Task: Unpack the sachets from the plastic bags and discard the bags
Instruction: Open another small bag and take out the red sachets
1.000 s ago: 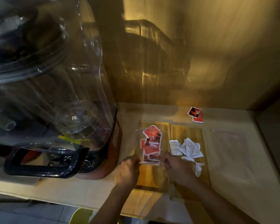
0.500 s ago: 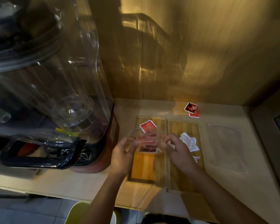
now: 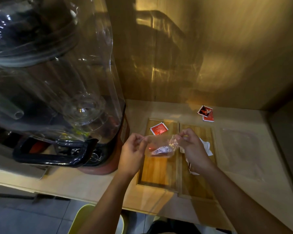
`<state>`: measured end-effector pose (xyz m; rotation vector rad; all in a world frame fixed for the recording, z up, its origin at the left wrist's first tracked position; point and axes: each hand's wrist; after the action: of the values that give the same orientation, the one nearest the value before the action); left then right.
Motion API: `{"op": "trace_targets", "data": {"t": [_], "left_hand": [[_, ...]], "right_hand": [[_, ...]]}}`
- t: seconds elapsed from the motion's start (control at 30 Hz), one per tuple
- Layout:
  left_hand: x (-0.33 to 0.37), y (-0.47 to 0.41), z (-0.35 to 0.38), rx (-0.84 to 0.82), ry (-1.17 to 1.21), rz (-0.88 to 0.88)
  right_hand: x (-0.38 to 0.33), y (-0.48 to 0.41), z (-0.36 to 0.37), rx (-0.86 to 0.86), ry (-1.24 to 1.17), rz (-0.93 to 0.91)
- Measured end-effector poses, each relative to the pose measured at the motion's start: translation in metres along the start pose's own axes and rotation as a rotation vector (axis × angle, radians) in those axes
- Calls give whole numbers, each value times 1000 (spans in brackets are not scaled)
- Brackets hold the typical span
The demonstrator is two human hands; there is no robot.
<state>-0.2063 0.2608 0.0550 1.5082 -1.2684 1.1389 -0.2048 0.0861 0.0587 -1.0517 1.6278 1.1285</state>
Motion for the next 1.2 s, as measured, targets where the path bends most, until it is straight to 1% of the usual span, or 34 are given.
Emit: {"op": "trace_targets", "data": {"t": [0.17,0.27,0.5,0.7,0.8,0.97,1.07,1.13,1.2], "left_hand": [[5,-4,-1,38,-12,-3],[7,-7,0,42,-35,-10],[16,-9,1,53,-119,50],[24,-14,-1,54,-178,39],[29,-16,-1,66,-194,47],[48,-24,3,89,-192,77],[65,-30,11,117,-283,106],[77,-33,18,83,-277,106],[85,-34,25,7,-191,104]], "right_hand": [[-11,0,1,12,-6,-25],[-11,-2,1,29,10,-9],[-18,-6,-3,51,-29,32],[-26,-10,-4,27,-97,94],[-34,-10,-6,19,-99,96],[-53,-11,-20,1,-127,37],[-63,-13,-33,25,-107,-38],[-68,-14,-44,70,-43,-113],[-69,-14,-56,140,-25,-171]]}}
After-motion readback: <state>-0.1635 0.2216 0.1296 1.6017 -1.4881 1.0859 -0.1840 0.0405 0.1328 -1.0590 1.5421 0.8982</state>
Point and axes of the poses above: each hand's wrist, its own y-axis away from the middle knuckle, its own z-axis out of the palm, x = y × z, and after that the axes turned 6 degrees about x, right-handed
